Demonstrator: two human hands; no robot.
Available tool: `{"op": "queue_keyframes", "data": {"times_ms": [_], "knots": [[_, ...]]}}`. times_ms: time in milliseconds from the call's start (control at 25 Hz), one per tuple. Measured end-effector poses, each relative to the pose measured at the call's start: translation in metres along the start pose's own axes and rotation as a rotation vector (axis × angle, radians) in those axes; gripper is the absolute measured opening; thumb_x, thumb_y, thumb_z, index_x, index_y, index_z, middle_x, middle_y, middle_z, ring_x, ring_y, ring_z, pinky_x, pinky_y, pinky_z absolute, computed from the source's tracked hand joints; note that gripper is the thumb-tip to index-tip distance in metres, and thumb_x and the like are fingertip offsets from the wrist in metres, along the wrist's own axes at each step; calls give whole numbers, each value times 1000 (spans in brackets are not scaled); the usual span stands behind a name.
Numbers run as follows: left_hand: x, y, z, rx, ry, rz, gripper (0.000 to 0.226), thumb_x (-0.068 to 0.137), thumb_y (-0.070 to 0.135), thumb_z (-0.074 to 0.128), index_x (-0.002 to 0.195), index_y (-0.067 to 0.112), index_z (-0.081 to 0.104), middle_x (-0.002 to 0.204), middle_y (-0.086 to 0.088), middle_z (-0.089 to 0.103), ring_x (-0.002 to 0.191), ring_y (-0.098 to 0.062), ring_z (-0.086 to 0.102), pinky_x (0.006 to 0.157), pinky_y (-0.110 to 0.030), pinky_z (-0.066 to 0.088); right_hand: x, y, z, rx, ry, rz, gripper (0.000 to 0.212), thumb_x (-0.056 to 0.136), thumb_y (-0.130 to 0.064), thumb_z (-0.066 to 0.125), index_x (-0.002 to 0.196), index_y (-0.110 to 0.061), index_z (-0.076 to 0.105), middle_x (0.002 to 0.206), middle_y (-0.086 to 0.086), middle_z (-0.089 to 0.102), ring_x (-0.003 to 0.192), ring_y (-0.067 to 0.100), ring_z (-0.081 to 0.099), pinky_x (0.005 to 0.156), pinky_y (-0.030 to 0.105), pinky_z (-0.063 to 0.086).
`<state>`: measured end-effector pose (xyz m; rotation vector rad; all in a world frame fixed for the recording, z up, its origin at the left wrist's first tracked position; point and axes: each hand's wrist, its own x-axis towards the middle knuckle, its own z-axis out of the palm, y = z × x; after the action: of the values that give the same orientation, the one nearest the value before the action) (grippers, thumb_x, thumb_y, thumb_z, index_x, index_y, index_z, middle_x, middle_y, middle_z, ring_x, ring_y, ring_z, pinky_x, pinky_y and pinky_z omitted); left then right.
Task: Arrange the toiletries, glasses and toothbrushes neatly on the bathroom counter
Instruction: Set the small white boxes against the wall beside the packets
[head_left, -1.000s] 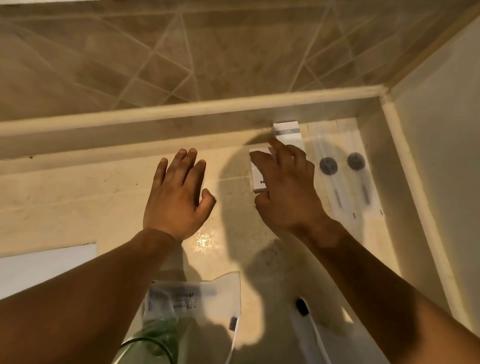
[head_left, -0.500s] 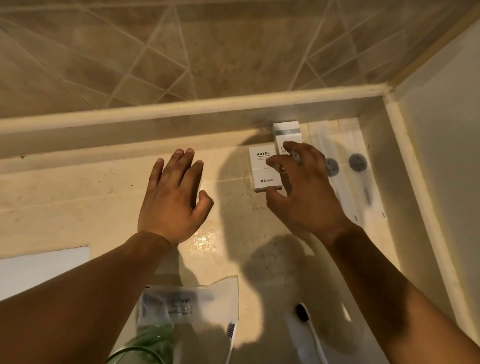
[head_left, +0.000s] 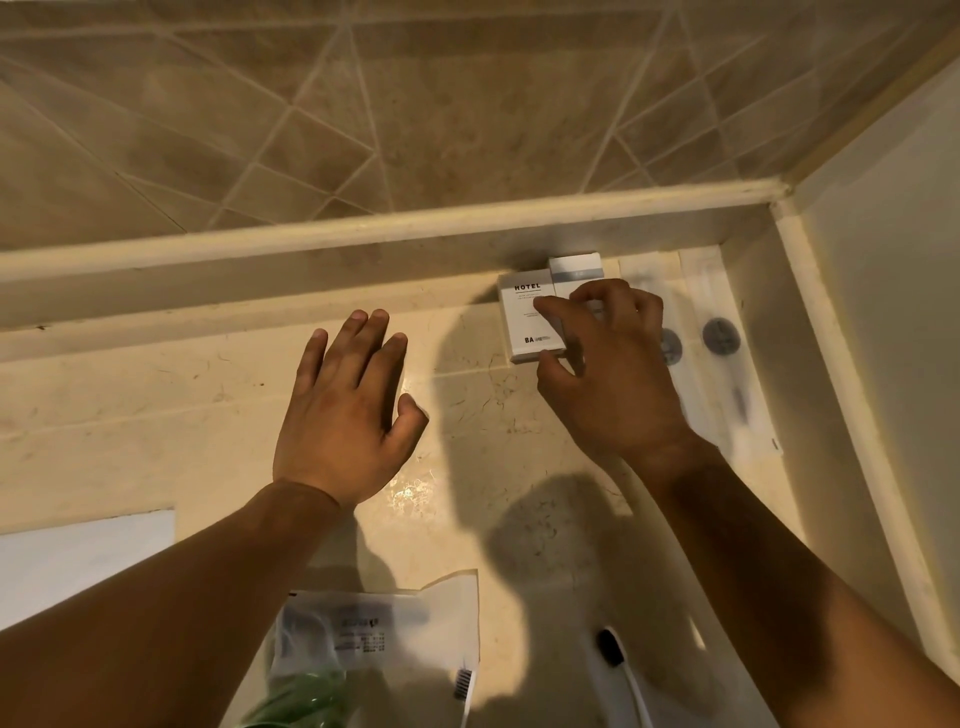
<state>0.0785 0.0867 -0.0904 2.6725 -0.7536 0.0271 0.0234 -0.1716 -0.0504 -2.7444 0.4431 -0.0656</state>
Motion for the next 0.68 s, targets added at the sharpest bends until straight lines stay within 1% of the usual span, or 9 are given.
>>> {"op": "queue_keyframes", "data": {"times_ms": [80, 160, 240, 480, 560, 680], "knots": [[0, 0, 0, 4, -8, -2, 60, 93, 37, 44, 146, 9, 53, 163, -11, 40, 156, -25, 26, 128, -50, 12, 5, -1, 0, 10, -7, 5, 54, 86, -45, 67, 138, -38, 54, 139, -4, 46, 132, 22, 36, 96, 15, 21], [0, 0, 0, 5, -7, -4, 60, 93, 37, 44, 146, 9, 53, 163, -11, 40, 156, -26, 26, 128, -51, 13, 9, -2, 0, 24, -13, 19, 54, 86, -44, 66, 138, -38, 53, 137, -2, 45, 131, 23, 38, 96, 24, 29], [0, 0, -1, 2, -4, -2, 60, 93, 37, 44, 146, 9, 53, 162, -11, 40, 155, -26, 27, 128, -51, 13, 10, -3, 1, 36, -17, 36, 57, 85, -44, 67, 139, -37, 52, 137, -2, 44, 131, 23, 37, 95, 26, 32], [0, 1, -1, -4, -5, -5, 60, 93, 37, 44, 146, 9, 53, 163, -11, 40, 156, -25, 26, 128, -51, 13, 10, -1, 1, 43, -18, 22, 60, 85, -43, 67, 141, -37, 48, 138, 0, 42, 131, 23, 36, 94, 26, 32], [0, 1, -1, -2, -7, -6, 61, 93, 37, 44, 146, 9, 53, 163, -11, 40, 156, -25, 26, 128, -50, 12, 8, -1, 1, 64, -4, 12, 60, 84, -42, 68, 140, -38, 46, 136, -2, 41, 129, 20, 36, 94, 23, 33], [0, 1, -2, -2, -13, -12, 61, 93, 37, 44, 147, 9, 52, 163, -11, 39, 156, -25, 26, 128, -50, 11, 0, -1, -1, 167, 87, 52, 51, 83, -37, 71, 131, -37, 53, 134, -4, 44, 122, 8, 37, 87, 5, 28]]}}
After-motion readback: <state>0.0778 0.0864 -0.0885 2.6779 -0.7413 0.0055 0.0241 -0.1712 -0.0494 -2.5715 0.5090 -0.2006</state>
